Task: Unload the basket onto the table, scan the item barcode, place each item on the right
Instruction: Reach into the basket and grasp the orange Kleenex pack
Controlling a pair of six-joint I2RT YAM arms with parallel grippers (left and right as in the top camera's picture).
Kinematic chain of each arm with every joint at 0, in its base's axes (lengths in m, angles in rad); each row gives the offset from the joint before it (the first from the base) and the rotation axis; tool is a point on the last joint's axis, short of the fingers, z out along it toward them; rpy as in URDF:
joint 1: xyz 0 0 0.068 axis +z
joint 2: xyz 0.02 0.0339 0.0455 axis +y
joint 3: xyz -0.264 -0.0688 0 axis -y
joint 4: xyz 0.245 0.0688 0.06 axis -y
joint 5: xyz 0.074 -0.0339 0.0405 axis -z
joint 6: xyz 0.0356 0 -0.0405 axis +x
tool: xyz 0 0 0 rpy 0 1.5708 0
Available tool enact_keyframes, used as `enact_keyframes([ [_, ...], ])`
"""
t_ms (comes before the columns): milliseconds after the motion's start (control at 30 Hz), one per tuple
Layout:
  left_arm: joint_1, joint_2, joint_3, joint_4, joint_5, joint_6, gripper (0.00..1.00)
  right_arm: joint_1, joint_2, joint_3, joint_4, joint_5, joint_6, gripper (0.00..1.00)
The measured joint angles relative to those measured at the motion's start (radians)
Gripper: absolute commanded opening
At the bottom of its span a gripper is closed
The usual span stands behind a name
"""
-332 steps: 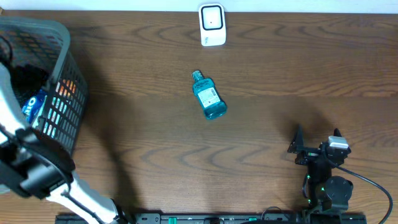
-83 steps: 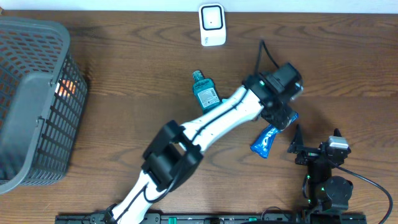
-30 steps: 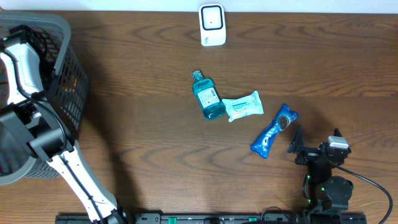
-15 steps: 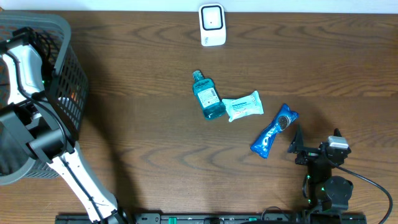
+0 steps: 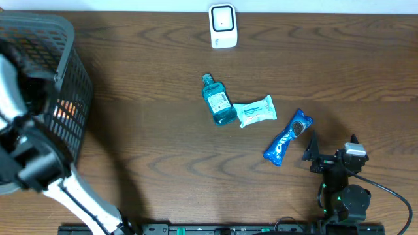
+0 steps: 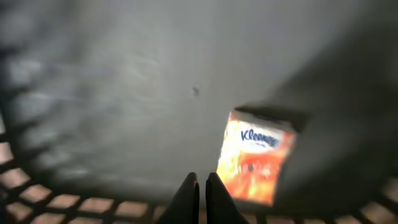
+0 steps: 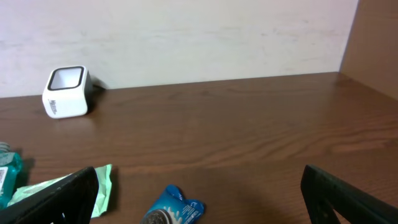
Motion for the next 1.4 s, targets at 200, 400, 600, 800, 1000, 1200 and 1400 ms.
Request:
enact_keyframes([
  [200,0.015,-0.197,0.008,-0.003,-0.023,0.021,0.98,0.000,0.000,0.000,0.000,0.000,0.000,0.99],
  [400,-0.014,-0.160,-0.029,0.039,-0.022,0.022,0.98,0.000,0.000,0.000,0.000,0.000,0.000,0.99],
  [600,-0.040,-0.024,-0.108,0.100,0.020,0.005,0.98,0.000,0.000,0.000,0.000,0.000,0.000,0.99],
  [800,-0.059,0.092,-0.119,0.156,0.096,-0.006,0.98,0.000,0.000,0.000,0.000,0.000,0.000,0.99],
  [1000,-0.072,0.162,-0.119,0.193,0.117,-0.008,0.98,0.000,0.000,0.000,0.000,0.000,0.000,0.99],
  [1200,-0.072,0.178,-0.111,0.187,0.142,0.011,0.46,0.000,0.000,0.000,0.000,0.000,0.000,0.99],
  [1400,-0.065,0.182,-0.107,0.137,0.150,0.087,0.38,0.000,0.000,0.000,0.000,0.000,0.000,0.99],
])
